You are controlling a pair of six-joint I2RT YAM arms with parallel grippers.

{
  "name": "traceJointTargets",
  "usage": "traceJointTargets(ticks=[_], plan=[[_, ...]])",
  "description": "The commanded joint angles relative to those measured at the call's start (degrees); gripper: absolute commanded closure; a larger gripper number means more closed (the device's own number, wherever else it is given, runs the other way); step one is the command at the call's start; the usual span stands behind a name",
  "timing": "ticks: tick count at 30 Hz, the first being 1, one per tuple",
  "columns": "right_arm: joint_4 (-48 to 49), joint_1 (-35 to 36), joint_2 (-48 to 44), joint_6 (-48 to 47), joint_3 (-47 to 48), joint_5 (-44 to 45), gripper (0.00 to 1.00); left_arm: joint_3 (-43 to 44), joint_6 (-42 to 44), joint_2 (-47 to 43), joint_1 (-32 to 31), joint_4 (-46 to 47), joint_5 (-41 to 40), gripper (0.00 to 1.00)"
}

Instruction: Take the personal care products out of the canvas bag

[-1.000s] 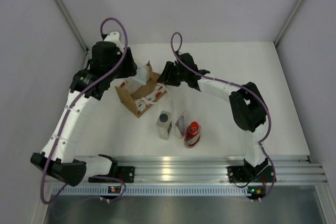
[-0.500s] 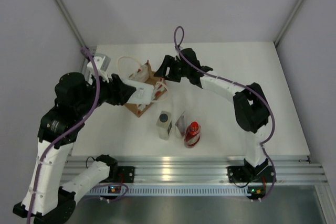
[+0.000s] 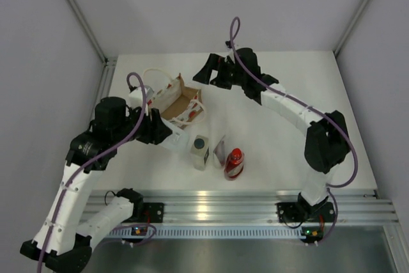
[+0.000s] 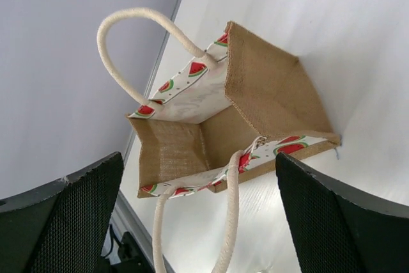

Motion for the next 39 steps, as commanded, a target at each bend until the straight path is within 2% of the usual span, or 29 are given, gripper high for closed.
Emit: traceJointTargets(ticks=[1, 11, 15, 19, 25, 33, 39], plan=[[-2.55, -3.32, -7.59, -3.72, -1.8, 0.24, 0.01, -1.22, -1.26, -1.76, -0.6, 6.48, 0.33, 1.0], [-13.28, -11.49, -22.36, -16.29, -7.77, -0.99, 0.01, -5.35, -4.77, 7.72, -6.4, 6.57, -11.96, 1.0], [-16.7, -15.27, -31.48, -21.21, -12.95, 1.73, 0.0, -5.71, -8.9, 12.73, -11.93, 6.57, -25.66, 1.0], [-19.17, -15.81, -37.65, -23.41, -15.86, 4.72, 0.0, -5.44, -13.82, 15.2, -15.45, 6.92, -32.95, 1.0], [-22.24, -15.81, -44.16, -23.76, -17.45, 4.28, 0.01, -7.99, -22.86, 16.61, -22.39, 8.41, -42.45, 1.0], [-25.67, -15.81, -53.65, -25.0, -17.54, 7.53, 0.0, -12.21, -31.05, 19.25, -25.21, 8.15, -44.93, 1.0], [-26.2, -15.72, -55.77, -25.43, -17.36, 8.33, 0.01, -14.67, -34.48, 20.74, -25.56, 8.24, -45.46, 1.0]])
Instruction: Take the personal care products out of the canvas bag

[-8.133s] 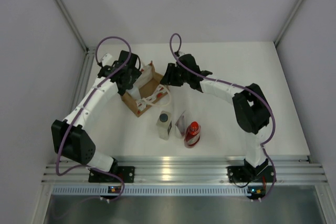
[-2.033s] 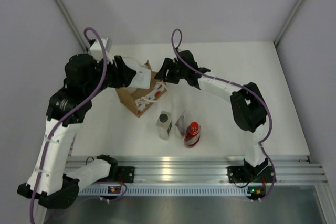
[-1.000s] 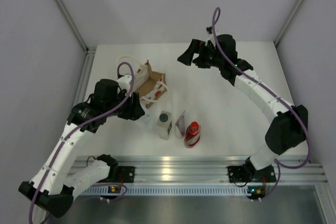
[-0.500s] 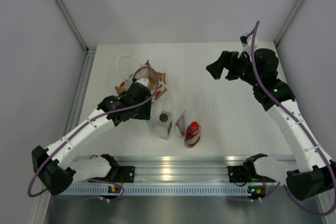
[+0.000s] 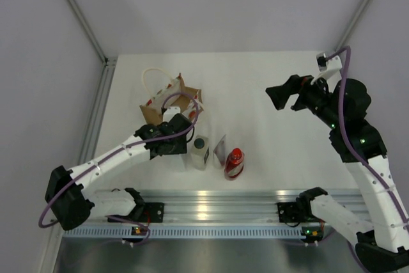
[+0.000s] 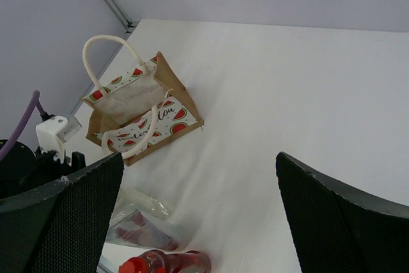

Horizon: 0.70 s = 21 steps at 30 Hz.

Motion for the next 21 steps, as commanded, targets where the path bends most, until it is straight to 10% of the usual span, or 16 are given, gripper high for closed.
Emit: traceJointTargets(ticks=[1, 5, 14, 21], plan=[[-1.42, -0.09, -0.38, -1.15, 0.38, 1.42, 0.01, 0.85, -4.23, 0.04, -0.78, 4.89, -3.72, 1.0], [-1.33, -0.09, -0.03, -1.24, 0.03, 1.51, 0.01, 0.93, -5.03, 1.01, -1.31, 4.8, -4.6, 0.95], [-1.33, -0.09, 1.81, -1.68, -0.49, 3.79, 0.01, 2.6, -3.01, -0.39, -1.31, 4.54, -4.86, 0.02], [-1.68, -0.18, 2.6, -2.2, -2.16, 10.46, 0.01, 8.22, -0.55, -4.17, -1.31, 0.5, -9.59, 0.02]])
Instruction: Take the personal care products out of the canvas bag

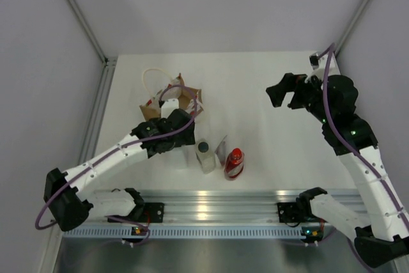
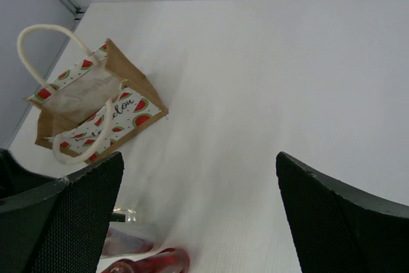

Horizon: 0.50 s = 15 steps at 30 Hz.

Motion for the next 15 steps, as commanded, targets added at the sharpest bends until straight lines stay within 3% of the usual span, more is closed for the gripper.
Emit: traceJointTargets(ticks=[1, 6, 10, 15], plan=[[-0.63, -0.18, -0.08, -1.27, -1.14, 6.14, 0.01, 5.34, 2.18, -4.59, -0.26, -1.34, -6.08, 0.02], [-0.72, -0.09, 0.53, -0.57, -2.46, 15.73, 0.01, 9.47, 5.7, -6.88, 3.42, -2.04, -12.42, 0.02], [-0.72, -0.09, -0.08, -0.3, -3.42, 17.31, 0.01, 12.72, 8.95, -6.88, 13.5, -1.96, -11.02, 0.02], [-0.8, -0.09, -4.2, -2.41, -6.41, 19.77, 0.01, 14.49, 10.98, -8.81, 21.53, -1.96, -11.98, 0.02]])
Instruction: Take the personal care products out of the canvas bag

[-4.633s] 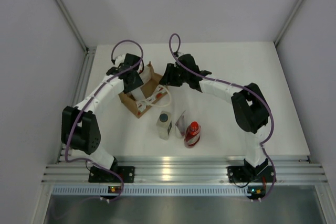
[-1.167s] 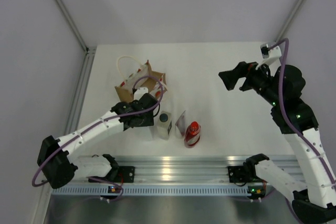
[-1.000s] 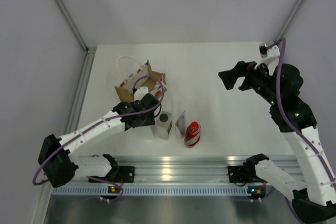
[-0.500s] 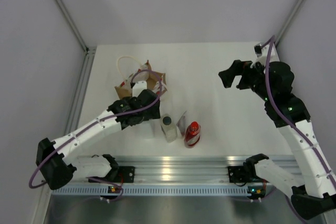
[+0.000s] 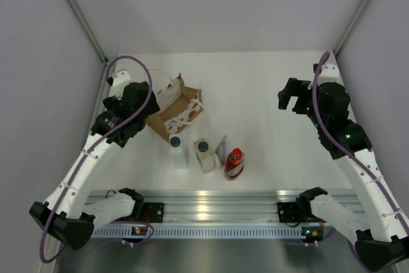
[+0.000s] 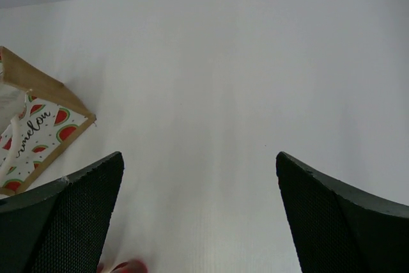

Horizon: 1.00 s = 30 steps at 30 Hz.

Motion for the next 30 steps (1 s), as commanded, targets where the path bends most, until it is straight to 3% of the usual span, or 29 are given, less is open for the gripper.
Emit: traceJointTargets(ticks=[1, 15, 21, 30], plan=[[-1.09, -0.18, -3.78, -1.51, -0.93, 3.54, 0.0, 1.9, 2.7, -2.8, 4.5, -0.84, -2.54, 0.02], [-4.7, 6.49, -20.47, -7.75, -5.49, 17.86, 0.01, -10.3, 6.04, -23.18, 5.93, -1.55, -10.8, 0.02], [-4.26, 7.99, -20.83, -8.11, -7.69, 18.22, 0.01, -16.56, 8.4, -26.1, 5.93, 3.37, -7.56, 0.02], [-0.83, 8.0, -22.24, -8.28, -11.83, 17.34, 0.01, -17.62, 9.02, -26.53, 6.01, 4.7, -5.27, 0.02]])
